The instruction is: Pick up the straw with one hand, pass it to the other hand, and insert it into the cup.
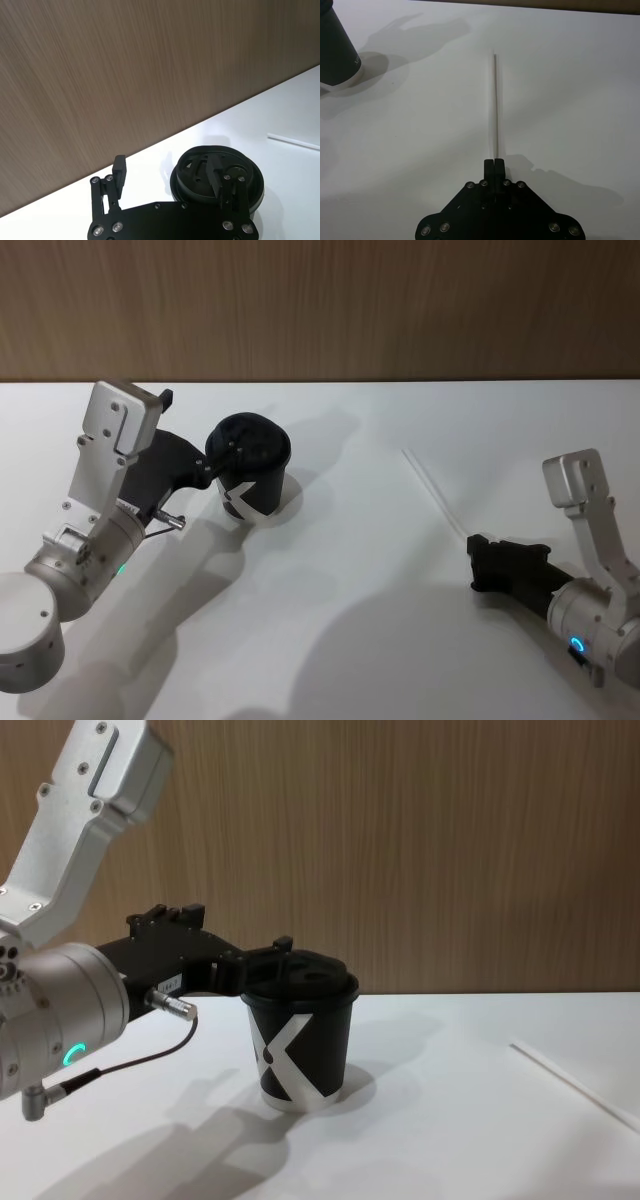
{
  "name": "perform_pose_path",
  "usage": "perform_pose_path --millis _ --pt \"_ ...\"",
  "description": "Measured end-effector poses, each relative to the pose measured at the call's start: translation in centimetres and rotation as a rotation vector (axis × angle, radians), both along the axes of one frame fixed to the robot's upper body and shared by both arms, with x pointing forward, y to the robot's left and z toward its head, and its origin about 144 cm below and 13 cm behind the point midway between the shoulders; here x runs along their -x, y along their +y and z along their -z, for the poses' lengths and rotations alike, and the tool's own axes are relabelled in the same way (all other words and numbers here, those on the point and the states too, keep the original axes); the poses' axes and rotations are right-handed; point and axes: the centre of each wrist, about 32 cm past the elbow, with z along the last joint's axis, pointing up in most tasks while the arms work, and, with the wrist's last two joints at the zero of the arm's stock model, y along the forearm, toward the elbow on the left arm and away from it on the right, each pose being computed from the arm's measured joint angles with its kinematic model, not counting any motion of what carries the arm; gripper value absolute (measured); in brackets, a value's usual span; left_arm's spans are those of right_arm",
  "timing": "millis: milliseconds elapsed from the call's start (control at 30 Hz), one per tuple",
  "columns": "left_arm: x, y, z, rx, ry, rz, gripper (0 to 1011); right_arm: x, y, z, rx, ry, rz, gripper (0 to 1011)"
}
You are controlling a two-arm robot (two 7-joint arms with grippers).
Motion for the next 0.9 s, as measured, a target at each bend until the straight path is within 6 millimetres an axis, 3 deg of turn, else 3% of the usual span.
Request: perform_pose_path --millis 333,900 --pt "0.0 0.0 0.0 0.0 0.0 0.0 1003 -0.1 -0.1 -0.1 -0.009 -0.043 0.016 0" --pt "0.0 0.0 0.0 0.0 0.0 0.0 1003 -0.8 0.0 -1.5 -0.088 -0.257 -0.008 0"
